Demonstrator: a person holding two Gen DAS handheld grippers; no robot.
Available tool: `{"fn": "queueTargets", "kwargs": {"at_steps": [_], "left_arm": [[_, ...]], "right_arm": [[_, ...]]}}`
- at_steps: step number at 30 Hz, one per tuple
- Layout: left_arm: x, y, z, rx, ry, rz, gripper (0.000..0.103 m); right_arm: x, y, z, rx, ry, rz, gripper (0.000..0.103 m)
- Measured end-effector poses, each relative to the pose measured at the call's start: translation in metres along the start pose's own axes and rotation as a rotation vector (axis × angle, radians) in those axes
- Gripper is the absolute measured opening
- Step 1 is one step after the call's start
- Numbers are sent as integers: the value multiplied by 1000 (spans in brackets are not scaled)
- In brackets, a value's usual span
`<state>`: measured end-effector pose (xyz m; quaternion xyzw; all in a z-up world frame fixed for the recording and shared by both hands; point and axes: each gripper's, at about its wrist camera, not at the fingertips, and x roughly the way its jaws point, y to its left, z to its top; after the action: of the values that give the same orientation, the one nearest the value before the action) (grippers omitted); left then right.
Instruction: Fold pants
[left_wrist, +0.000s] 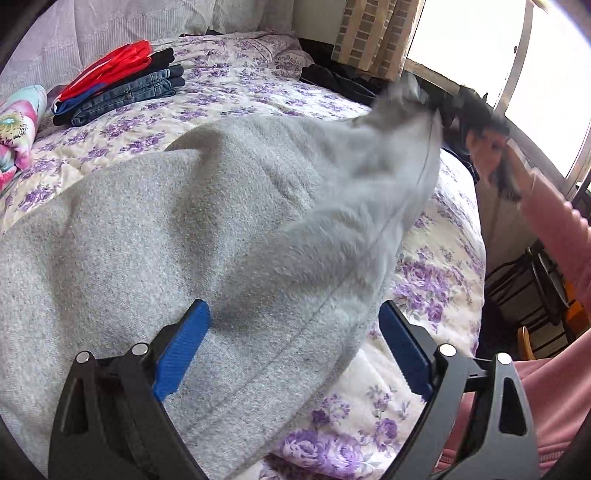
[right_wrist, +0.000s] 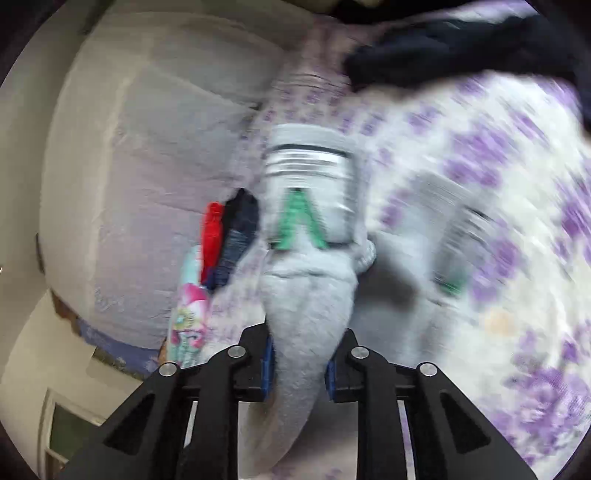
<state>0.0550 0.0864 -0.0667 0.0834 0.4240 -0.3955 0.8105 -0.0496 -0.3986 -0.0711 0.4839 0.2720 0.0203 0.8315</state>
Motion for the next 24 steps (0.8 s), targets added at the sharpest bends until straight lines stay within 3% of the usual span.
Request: {"fn": "queueTargets", "kwargs": {"at_steps": [1, 3, 5, 7, 9, 10, 11, 13, 14, 17, 19, 21, 23, 24], "left_arm": [[0, 0, 0, 3, -1, 1, 90], [1, -1, 0, 9, 1, 5, 91], [2, -2, 0, 15, 2, 8, 92], [2, -3, 0, 16, 3, 12, 92], [2, -3, 0, 17, 2, 15, 92], [3, -3, 0, 18, 1, 15, 92], [3, -3, 0, 19, 1, 17, 92], [3, -3, 0, 20, -1, 18, 92], [2, -4, -1, 19, -3, 18, 92], [2, -3, 0, 15, -6, 15, 92], [1, -3, -1, 18, -6, 18, 92], [2, -5, -1, 26, -3, 31, 92], [3, -8, -1, 40, -1, 42, 92], [3, -9, -2, 47, 1, 51, 93]], "right_arm": [[2, -25, -4, 83, 36, -3, 22], [0, -38, -6, 126, 36, 110, 24], [-6, -17, -2, 37, -5, 103, 58], [-5, 3, 6, -34, -31, 49, 64], [4, 13, 22, -59, -39, -46, 64], [9, 19, 29, -78, -39, -111, 49], [16, 27, 37, -124, -27, -176, 22], [23, 55, 46, -259, -15, -242, 19], [19, 65, 52, -320, -31, -229, 18], [-5, 90, 60, -427, -147, -8, 19], [-10, 83, 63, -443, -203, 67, 20], [4, 47, 66, -370, -152, -40, 22], [32, -1, 68, -251, -16, -219, 32], [28, -12, 67, -222, -41, -148, 31]]}}
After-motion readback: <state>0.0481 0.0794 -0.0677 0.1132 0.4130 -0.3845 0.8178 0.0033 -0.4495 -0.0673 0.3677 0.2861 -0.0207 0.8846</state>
